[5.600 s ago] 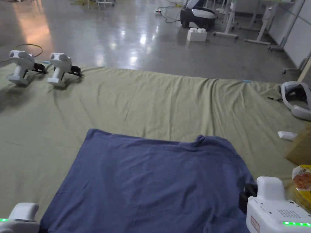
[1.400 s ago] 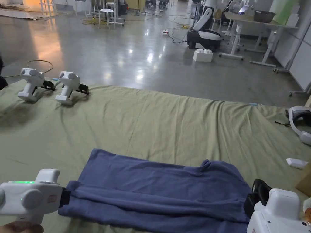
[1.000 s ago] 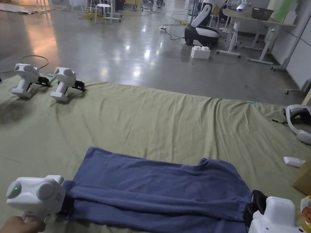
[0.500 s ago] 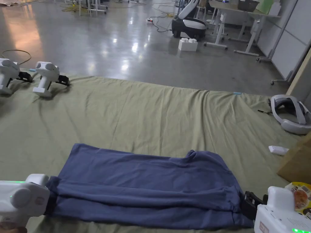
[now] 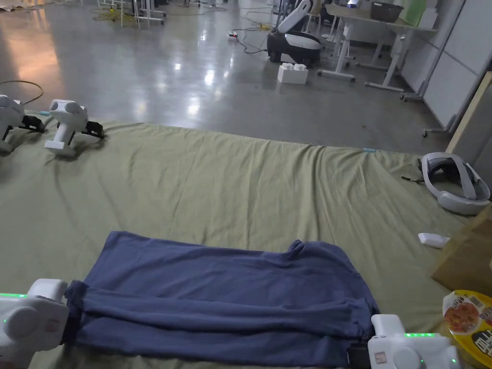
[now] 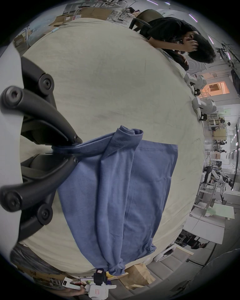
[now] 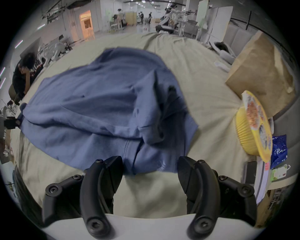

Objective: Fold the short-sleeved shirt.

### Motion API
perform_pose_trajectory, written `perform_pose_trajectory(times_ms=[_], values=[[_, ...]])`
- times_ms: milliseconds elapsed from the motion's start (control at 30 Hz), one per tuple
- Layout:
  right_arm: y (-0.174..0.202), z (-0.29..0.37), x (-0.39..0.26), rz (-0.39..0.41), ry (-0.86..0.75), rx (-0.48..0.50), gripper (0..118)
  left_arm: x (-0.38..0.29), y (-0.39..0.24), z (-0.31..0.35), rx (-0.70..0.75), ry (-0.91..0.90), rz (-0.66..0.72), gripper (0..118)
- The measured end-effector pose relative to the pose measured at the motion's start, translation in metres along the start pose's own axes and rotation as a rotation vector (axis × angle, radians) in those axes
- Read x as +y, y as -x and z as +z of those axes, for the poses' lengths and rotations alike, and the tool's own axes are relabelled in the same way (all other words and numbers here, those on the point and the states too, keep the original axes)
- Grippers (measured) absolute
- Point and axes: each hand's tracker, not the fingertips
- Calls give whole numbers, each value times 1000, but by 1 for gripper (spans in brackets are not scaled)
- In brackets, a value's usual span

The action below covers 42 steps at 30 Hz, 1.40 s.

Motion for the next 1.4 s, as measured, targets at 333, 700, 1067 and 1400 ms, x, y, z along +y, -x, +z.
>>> perform_pose_trajectory(times_ms=[333,700,1067,1400], values=[[20,3,-4,-15,-31,27,23,-12,-3,-17,13,-2,0,10],[20,52,2,3,-138,4,9,-4,11,27,-16,-132,-23,9],[16,131,-31,81,-167,-13,9,-30,22,85,-40,-165,-69,9],[29,112,-133,80,0,-52,9,-128,28,64,-40,-21,-67,9]])
